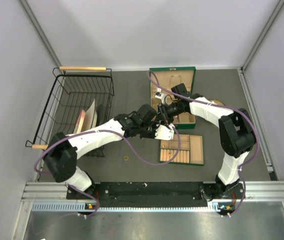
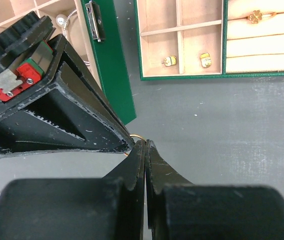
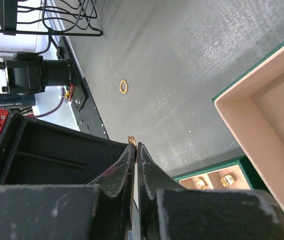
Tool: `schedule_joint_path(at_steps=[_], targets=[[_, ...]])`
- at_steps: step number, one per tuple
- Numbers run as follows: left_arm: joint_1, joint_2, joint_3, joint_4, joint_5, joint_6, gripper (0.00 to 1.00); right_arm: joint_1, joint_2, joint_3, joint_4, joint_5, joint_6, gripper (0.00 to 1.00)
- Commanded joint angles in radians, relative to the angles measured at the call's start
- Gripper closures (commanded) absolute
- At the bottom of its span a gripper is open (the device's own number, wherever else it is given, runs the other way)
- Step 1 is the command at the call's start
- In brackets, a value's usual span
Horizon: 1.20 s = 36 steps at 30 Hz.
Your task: Organize the mixed jewelry
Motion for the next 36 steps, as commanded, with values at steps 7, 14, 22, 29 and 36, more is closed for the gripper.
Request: schedule_joint_path(at_steps=[7,14,22,29,36], targets=[[-0.003,-0.086,-0.065,0.073,-0.041,-0.004,0.82,-0.005,-0.03,0.067,-0.018,0.021,-0.028,1.0],[0.009,-0.169,-0.038,0.08,-0.026,-0.15,0.64,-0.063,-0.066,0.092,-0.047,0.03,-0.04,1.0],[0.184,-0.198,0.054,0.102,0.238,-0.435,0.59,-0.123,-0.196,0.102,-0.07,0.036,-0.068,1.0],[0.341,-0.158,0.114,0.287,0.537,-0.888,0.58,-0.128,-0.324,0.185,-0.05,0.048,-0.072,1.0],[0.394,-0.105,0.093,0.633,0.718,-1.279,0.57,-0.126,-0.372,0.241,0.002,0.082,-0.012,1.0]])
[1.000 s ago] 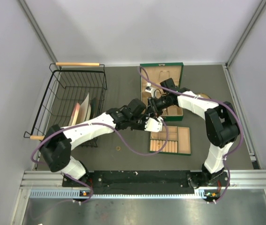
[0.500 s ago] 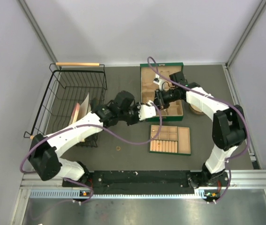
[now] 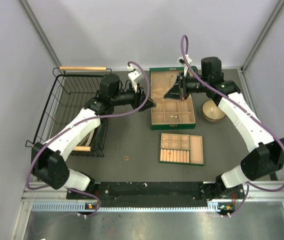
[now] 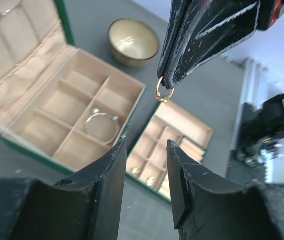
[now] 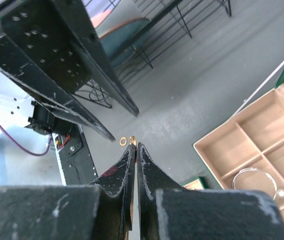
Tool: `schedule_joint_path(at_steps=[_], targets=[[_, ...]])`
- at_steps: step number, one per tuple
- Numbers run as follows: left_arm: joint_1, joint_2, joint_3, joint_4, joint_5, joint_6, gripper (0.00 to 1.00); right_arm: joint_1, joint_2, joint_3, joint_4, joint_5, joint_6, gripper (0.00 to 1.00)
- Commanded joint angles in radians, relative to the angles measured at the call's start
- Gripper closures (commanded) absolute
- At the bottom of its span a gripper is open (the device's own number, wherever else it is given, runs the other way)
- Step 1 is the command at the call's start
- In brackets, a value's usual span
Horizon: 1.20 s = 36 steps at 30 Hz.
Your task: Organize the mixed jewelry
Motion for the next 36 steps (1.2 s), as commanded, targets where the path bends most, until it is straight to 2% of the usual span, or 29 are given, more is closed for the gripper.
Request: schedule_joint_path(at_steps=[1,2,5,9,27,36], targets=[[0.022,0.052,-0.005,0.338,0.211,-0.359,0.57,0.003,-0.044,0.041,0.07,0.033,0.038,1.0],[0.025,0.059,-0.017,0.395,0.225,-0.445,0.56,0.003,-0.049,0.033,0.087,0.04,0.052,1.0],[0.036,0.075,-0.043,0.512,0.257,-0.534,0.56,0.003,-0.062,0.016,0.105,0.062,0.069,1.0],[0.044,0.089,-0.055,0.581,0.263,-0.597,0.52,0.005,-0.076,-0.002,0.128,0.071,0.09,1.0],[0.054,0.12,-0.037,0.527,0.204,-0.544,0.51,0.038,-0.075,-0.027,0.182,0.045,0.144,1.0],[0.059,0.129,-0.039,0.578,0.214,-0.588,0.55,0.043,-0.07,-0.041,0.193,0.042,0.148,1.0]])
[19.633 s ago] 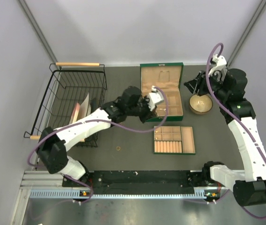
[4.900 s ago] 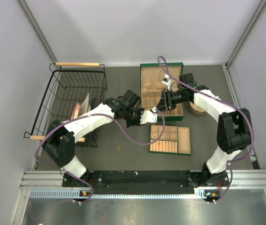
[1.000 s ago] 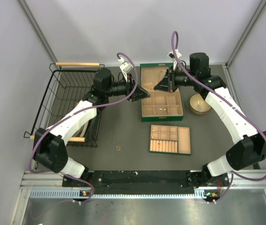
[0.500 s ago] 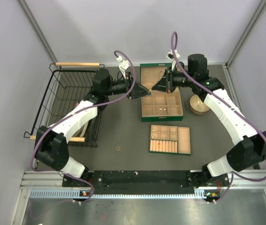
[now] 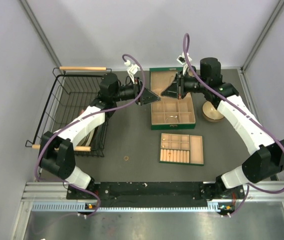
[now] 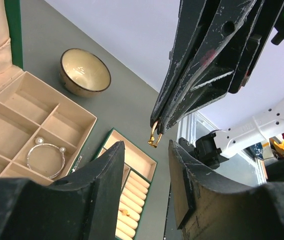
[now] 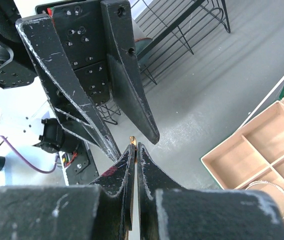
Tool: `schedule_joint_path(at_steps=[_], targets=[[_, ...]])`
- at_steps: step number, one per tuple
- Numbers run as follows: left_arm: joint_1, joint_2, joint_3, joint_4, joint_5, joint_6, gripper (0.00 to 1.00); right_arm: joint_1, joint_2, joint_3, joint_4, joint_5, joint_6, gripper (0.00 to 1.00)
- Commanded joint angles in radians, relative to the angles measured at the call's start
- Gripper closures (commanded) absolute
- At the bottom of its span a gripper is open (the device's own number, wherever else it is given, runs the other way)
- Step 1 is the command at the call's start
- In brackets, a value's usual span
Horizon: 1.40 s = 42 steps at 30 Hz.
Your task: Organize the mixed jewelry
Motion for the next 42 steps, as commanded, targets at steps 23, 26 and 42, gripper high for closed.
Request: schedule_joint_path(at_steps=[23,26,42], targets=[[0.008,0.009,-0.003,0.119,0.036,-0.069,0.82,0.017,-0.031,-0.018,0.054,-0.01,0.007,1.0],[0.008,0.012,-0.003,0.121,0.038,-0.071,0.87,0.017,-0.028,-0.019,0.056,-0.013,0.007,1.0],[0.008,0.0,0.019,-0.031,0.032,0.079,1.0,-0.018,-0.096,-0.041,0.039,0.025,-0.038,0.64]])
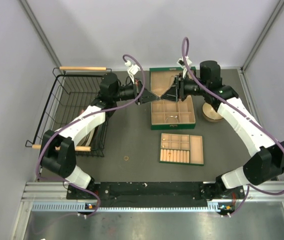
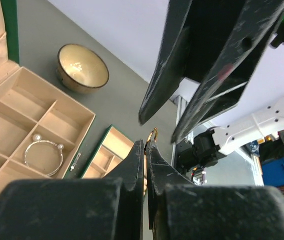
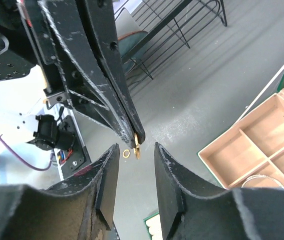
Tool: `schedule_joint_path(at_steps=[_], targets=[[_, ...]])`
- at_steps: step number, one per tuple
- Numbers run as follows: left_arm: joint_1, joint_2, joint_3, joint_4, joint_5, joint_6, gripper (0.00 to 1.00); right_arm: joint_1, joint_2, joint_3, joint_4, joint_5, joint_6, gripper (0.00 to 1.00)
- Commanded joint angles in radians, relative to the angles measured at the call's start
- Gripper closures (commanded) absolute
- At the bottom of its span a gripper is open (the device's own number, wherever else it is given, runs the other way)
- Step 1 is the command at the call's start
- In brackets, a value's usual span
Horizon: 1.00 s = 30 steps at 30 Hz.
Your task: Organize the mixed jewelry
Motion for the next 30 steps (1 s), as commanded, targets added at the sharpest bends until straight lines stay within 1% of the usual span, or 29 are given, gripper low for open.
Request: schedule_joint_path(at_steps=[1,2,4,5,6,7,8,9,10,12,13,14,16,17,18,19,20,21,22,23,24,25,26,27,29,30], targets=[[0.001,-0.022,0.022,-0.095,-0.004,0.146,1.0,-0.033,-0.083,0.015,0.013,0.014,-0.028,0.63],[0.001,-0.025,0.024,-0.151,-0.013,0.204,1.0,-0.039,-0.096,0.018,0.002,0.016,-0.033,0.62],[-0.001,-0.038,0.028,-0.216,-0.032,0.275,1.0,-0.066,-0.113,0.019,-0.01,0.025,-0.043,0.61],[-0.001,-0.042,0.028,-0.248,-0.036,0.342,1.0,-0.082,-0.122,0.018,-0.025,0.032,-0.062,0.61],[-0.003,-0.051,0.024,-0.303,-0.05,0.379,1.0,-0.095,-0.145,0.016,-0.032,0.048,-0.068,0.61],[-0.006,-0.059,0.024,-0.34,-0.065,0.459,1.0,-0.137,-0.156,0.012,-0.036,0.055,-0.077,0.61],[-0.016,-0.062,0.022,-0.372,-0.081,0.504,1.0,-0.158,-0.167,0.001,-0.044,0.061,-0.077,0.61],[-0.025,-0.073,0.021,-0.452,-0.108,0.551,1.0,-0.183,-0.187,-0.005,-0.047,0.072,-0.079,0.62],[-0.039,-0.079,0.019,-0.481,-0.125,0.652,1.0,-0.238,-0.198,-0.019,-0.05,0.08,-0.08,0.61],[-0.093,-0.099,0.001,-0.547,-0.182,0.763,1.0,-0.295,-0.228,-0.039,-0.055,0.088,-0.077,0.62],[-0.114,-0.105,-0.005,-0.564,-0.212,0.865,1.0,-0.336,-0.239,-0.062,-0.059,0.092,-0.077,0.62],[-0.166,-0.107,-0.006,-0.587,-0.242,0.912,1.0,-0.359,-0.25,-0.074,-0.064,0.1,-0.077,0.62],[-0.219,-0.105,0.001,-0.656,-0.309,1.036,1.0,-0.384,-0.28,-0.117,-0.081,0.115,-0.101,0.62],[-0.274,-0.105,-0.001,-0.67,-0.338,1.068,1.0,-0.41,-0.291,-0.134,-0.088,0.129,-0.114,0.62],[-0.301,-0.105,0.001,-0.684,-0.375,1.102,1.0,-0.413,-0.303,-0.151,-0.098,0.158,-0.125,0.62],[-0.331,-0.104,-0.001,-0.722,-0.422,1.169,1.0,-0.416,-0.328,-0.193,-0.101,0.172,-0.151,0.62],[-0.387,-0.102,-0.005,-0.739,-0.45,1.208,1.0,-0.419,-0.342,-0.215,-0.102,0.187,-0.161,0.62],[-0.416,-0.108,-0.016,-0.747,-0.478,1.245,1.0,-0.419,-0.354,-0.237,-0.099,0.215,-0.172,0.62],[-0.441,-0.114,-0.031,-0.743,-0.521,1.324,1.0,-0.419,-0.371,-0.275,-0.099,0.226,-0.187,0.63],[-0.482,-0.122,-0.063,-0.738,-0.539,1.364,1.0,-0.419,-0.377,-0.29,-0.099,0.242,-0.195,0.63],[-0.501,-0.122,-0.076,-0.735,-0.555,1.404,1.0,-0.421,-0.382,-0.304,-0.099,0.249,-0.2,0.63],[-0.518,-0.117,-0.085,-0.73,-0.585,1.474,1.0,-0.421,-0.385,-0.325,-0.099,0.25,-0.212,0.63],[-0.554,-0.107,-0.097,-0.729,-0.643,1.513,1.0,-0.422,-0.388,-0.335,-0.099,0.255,-0.218,0.63],[-0.57,-0.101,-0.105,-0.727,-0.674,1.585,1.0,-0.424,-0.386,-0.341,-0.101,0.259,-0.232,0.63],[-0.61,-0.087,-0.12,-0.715,-0.755,1.634,1.0,-0.431,-0.383,-0.353,-0.104,0.259,-0.24,0.64],[-0.619,-0.084,-0.121,-0.721,-0.772,1.651,1.0,-0.439,-0.383,-0.356,-0.105,0.258,-0.24,0.64]])
